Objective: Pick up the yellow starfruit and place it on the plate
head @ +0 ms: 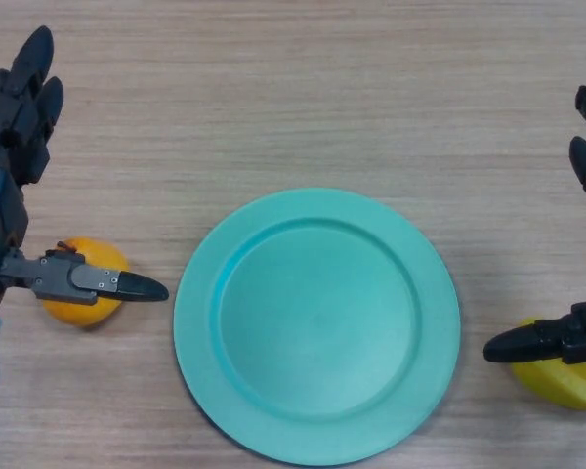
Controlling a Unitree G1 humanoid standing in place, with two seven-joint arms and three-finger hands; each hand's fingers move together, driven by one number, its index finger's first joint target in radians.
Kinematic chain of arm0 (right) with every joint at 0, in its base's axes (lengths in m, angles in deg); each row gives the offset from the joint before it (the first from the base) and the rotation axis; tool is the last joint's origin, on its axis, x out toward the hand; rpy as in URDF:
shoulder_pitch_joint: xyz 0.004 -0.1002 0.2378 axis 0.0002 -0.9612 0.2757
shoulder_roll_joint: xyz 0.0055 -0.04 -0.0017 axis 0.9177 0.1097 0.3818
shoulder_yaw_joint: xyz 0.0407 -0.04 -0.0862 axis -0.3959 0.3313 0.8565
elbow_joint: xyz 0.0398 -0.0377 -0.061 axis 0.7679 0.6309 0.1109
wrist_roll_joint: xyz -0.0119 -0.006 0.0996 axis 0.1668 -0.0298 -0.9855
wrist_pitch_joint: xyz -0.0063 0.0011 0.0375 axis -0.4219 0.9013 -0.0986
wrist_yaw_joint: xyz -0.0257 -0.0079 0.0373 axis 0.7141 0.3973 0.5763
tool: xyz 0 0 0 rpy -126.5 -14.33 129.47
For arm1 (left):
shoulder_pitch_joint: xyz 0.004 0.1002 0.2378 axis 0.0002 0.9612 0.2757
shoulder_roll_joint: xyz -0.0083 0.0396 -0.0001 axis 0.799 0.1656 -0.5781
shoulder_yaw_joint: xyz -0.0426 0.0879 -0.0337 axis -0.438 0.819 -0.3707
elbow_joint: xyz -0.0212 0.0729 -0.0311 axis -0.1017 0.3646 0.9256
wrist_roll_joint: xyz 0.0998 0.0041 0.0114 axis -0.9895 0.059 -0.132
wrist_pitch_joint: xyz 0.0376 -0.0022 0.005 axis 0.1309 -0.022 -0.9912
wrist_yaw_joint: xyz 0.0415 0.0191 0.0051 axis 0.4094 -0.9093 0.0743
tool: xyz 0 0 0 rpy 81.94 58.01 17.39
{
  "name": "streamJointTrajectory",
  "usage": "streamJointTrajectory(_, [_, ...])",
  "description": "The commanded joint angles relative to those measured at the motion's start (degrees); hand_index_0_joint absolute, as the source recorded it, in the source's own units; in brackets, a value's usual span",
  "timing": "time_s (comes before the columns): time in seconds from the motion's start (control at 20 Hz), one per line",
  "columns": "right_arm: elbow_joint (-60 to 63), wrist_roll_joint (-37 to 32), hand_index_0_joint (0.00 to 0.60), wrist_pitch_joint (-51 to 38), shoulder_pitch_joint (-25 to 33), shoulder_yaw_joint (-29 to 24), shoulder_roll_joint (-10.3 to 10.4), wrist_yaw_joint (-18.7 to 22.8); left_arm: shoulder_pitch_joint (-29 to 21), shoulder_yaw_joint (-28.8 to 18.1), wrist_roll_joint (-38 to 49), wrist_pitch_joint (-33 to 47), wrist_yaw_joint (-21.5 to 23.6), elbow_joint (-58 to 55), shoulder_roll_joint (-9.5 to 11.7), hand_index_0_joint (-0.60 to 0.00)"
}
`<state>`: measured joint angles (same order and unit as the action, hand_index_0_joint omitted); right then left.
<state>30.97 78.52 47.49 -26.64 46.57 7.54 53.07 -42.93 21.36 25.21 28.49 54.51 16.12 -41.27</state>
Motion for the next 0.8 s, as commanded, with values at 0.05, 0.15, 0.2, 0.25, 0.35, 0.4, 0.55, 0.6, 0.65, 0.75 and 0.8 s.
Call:
streamJointTrajectory(0.05, [-4.3,0.66,0.0,-3.19,-0.21,-3.44,-1.94,-2.52,-2.12,-2.61,0.9,6.36,1.62,-3.52,2.59,0.0])
streamJointTrajectory(0.15, [-3.19,5.07,0.0,-5.94,-2.14,-3.26,-1.46,-3.58,-2.39,-2.51,1.35,5.76,1.27,-3.12,2.73,0.0])
streamJointTrajectory(0.2, [-2.81,6.45,0.0,-6.54,-2.59,-3.29,-1.43,-3.95,-2.43,-2.44,1.22,5.76,1.08,-2.91,2.79,0.0])
streamJointTrajectory(0.25, [-2.1,9.53,0.0,-7.1,-3.3,-3.53,-1.4,-5.05,-2.48,-1.84,0.41,6.39,1.38,-2.15,2.5,0.0])
streamJointTrajectory(0.35, [0.37,13.12,0.0,-9.56,-4.24,-3.62,-1.05,-5.1,-2.78,-0.85,-0.72,7.7,2.01,-0.91,2.08,0.0])
streamJointTrajectory(0.4, [1.59,14.67,0.0,-11.29,-4.46,-3.7,-1.17,-4.65,-2.83,-0.64,-0.81,8.02,2.1,-0.64,1.98,0.0])
streamJointTrajectory(0.55, [10.03,19.49,0.0,-19.59,-4.53,-5.92,-1.85,-1.9,-4.28,0.03,-0.51,8.62,2.34,0.88,2.19,0.0])
streamJointTrajectory(0.6, [11.25,19.83,0.0,-20.19,-4.45,-6.25,-1.9,-1.34,-4.46,0.09,-0.28,8.08,2.09,0.81,2.27,0.0])
streamJointTrajectory(0.65, [13.33,20.22,0.0,-20.74,-4.42,-6.21,-1.95,-0.56,-4.5,0.25,-0.1,8.31,2.11,1.14,2.08,0.0])
streamJointTrajectory(0.75, [17.28,22.68,0.0,-23.9,-4.35,-6.08,-2.63,1.16,-4.48,0.23,-0.16,8.31,2.13,1.51,2.11,0.0])
streamJointTrajectory(0.8, [18.87,23.4,0.0,-25.21,-4.14,-6.08,-2.87,1.93,-4.51,0.34,-0.48,8.27,2.14,1.77,2.14,0.0])
